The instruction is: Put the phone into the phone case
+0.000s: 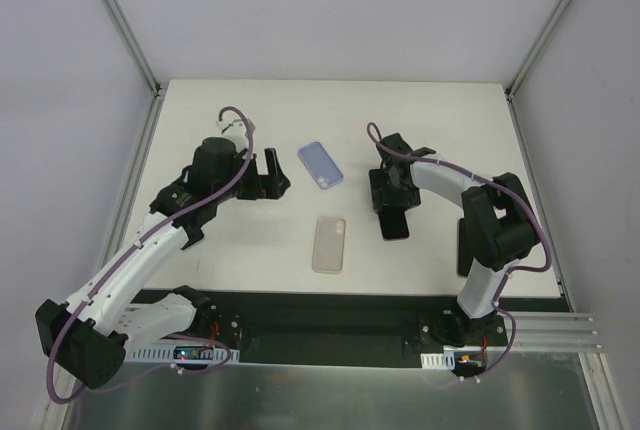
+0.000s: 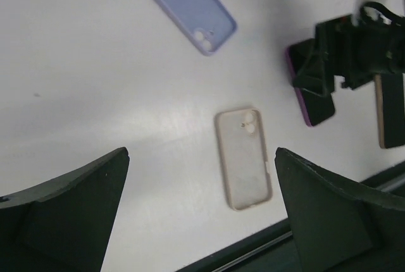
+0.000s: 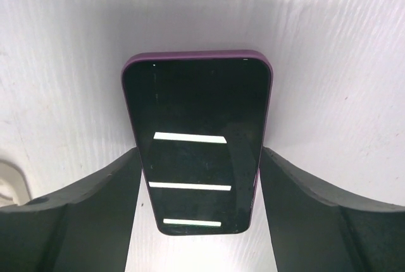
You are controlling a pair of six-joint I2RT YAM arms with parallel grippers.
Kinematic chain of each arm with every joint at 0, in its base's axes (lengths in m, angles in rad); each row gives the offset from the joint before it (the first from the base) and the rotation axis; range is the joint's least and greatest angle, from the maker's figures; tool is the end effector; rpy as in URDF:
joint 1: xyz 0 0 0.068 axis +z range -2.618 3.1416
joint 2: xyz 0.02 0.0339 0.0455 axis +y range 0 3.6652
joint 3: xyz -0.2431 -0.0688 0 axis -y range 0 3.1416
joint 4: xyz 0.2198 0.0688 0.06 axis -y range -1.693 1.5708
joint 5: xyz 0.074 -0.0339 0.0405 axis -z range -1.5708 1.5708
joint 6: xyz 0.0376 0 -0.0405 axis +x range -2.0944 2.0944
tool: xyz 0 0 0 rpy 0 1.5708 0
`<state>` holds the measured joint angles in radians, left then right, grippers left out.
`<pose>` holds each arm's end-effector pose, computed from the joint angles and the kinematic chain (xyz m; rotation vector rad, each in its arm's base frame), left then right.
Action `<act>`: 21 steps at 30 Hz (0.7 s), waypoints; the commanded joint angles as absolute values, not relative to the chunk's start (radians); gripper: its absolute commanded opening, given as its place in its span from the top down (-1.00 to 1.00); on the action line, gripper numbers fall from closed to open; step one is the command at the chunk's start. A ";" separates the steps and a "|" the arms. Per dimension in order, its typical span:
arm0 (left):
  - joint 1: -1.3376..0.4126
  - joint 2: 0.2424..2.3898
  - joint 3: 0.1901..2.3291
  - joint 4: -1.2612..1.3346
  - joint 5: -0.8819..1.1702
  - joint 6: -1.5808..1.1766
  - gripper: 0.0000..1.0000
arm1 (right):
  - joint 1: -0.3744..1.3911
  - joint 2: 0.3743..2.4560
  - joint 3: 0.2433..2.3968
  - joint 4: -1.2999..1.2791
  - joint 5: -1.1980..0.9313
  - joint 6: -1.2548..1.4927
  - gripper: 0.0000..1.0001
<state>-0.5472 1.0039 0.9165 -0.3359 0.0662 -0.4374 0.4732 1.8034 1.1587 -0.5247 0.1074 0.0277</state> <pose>0.1826 -0.1142 0.3133 0.1572 2.0561 -0.6899 0.2967 0.1474 0.1634 -0.5733 2.6659 -0.0045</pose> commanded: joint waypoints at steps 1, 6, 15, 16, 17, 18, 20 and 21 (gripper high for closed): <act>-0.431 1.032 0.963 -0.549 0.045 -0.330 -0.98 | 0.505 1.701 1.140 -0.589 0.020 0.075 0.03; -0.377 0.999 0.894 -0.552 0.083 -0.370 -0.98 | 0.569 1.663 1.147 -0.621 -0.046 0.141 0.08; -0.371 0.885 0.761 -0.540 0.153 -0.474 -0.98 | 0.699 1.603 1.135 -0.536 -0.175 0.346 0.10; -0.373 0.878 0.755 -0.538 0.176 -0.480 -0.98 | 0.712 1.597 1.128 -0.517 -0.182 0.403 0.10; -0.371 0.867 0.750 -0.535 0.184 -0.485 -0.97 | 0.722 1.594 1.123 -0.494 -0.189 0.426 0.10; -0.371 0.859 0.741 -0.531 0.190 -0.488 -0.97 | 0.747 1.591 1.120 -0.448 -0.184 0.448 0.10; -0.371 0.835 0.730 -0.525 0.204 -0.499 -0.97 | 0.778 1.585 1.117 -0.414 -0.140 0.521 0.10; -0.371 0.825 0.720 -0.514 0.207 -0.503 -0.97 | 0.814 1.586 1.117 -0.381 -0.123 0.538 0.10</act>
